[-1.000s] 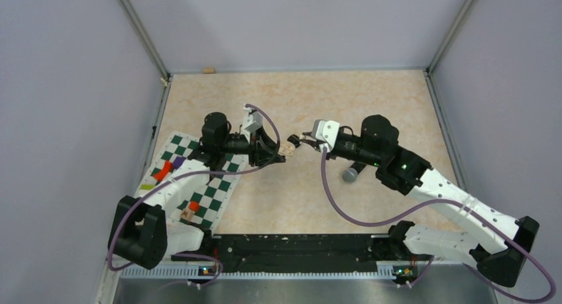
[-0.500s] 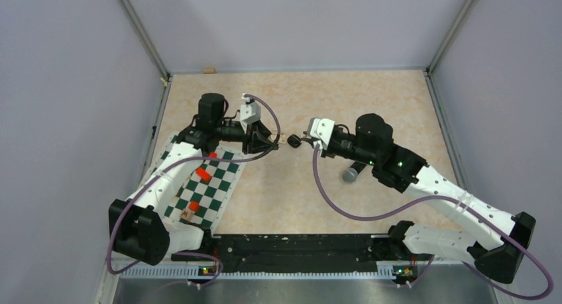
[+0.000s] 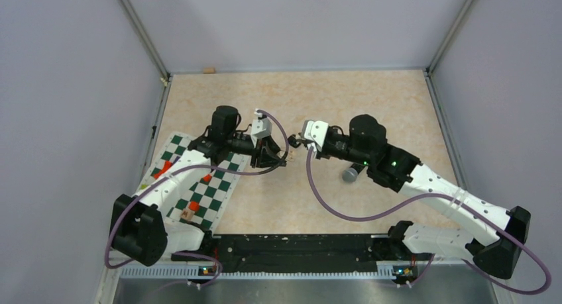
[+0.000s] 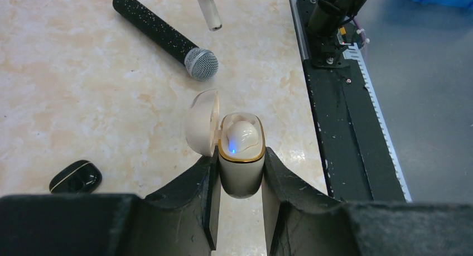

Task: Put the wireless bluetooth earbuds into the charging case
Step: Place the earbud in the charging case.

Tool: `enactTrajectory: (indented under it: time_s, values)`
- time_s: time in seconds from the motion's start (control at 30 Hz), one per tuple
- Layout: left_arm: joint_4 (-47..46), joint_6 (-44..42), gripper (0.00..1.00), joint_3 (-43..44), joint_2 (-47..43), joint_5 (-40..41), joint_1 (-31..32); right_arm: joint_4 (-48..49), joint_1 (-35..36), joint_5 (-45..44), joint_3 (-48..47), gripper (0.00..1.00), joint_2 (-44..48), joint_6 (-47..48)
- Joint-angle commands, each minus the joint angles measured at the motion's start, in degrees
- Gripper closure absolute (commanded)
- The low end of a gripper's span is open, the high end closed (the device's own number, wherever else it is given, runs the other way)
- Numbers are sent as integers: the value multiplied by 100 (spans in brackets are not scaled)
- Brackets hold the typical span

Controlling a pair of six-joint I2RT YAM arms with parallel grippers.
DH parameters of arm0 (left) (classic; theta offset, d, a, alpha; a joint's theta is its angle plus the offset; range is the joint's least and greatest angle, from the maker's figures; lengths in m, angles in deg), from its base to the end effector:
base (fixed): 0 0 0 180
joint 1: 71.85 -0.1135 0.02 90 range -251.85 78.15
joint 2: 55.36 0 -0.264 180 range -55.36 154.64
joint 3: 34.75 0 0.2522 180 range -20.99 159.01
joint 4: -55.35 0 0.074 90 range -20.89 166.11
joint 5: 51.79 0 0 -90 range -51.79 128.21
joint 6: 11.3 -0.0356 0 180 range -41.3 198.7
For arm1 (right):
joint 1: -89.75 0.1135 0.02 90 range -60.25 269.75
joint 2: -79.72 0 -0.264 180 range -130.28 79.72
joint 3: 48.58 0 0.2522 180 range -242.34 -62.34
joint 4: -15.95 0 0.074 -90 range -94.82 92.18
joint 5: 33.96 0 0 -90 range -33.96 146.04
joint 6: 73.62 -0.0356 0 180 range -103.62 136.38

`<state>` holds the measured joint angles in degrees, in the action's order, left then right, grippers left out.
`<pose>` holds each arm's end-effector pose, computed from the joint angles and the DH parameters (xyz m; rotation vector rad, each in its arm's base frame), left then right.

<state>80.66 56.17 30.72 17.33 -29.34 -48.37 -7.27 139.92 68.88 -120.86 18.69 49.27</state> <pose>0.2304 -0.1360 0.2867 1.3457 1.4359 -1.2441 0.1514 0.1939 0.3711 -1.3060 1.2290 0.4161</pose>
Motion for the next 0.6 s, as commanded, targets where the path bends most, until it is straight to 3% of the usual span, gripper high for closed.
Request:
enactTrajectory:
  time_s: [0.0,0.33,0.57]
  values:
    - [-989,591,96,-191,-202,-220,4,397,84,119,126,96,185,-18]
    - [-2193,1558,96,-539,-255,-290,-11,628,106,583,526,96,274,-9]
    - [-2261,1296,96,-718,-387,-396,-24,860,213,426,713,96,172,145]
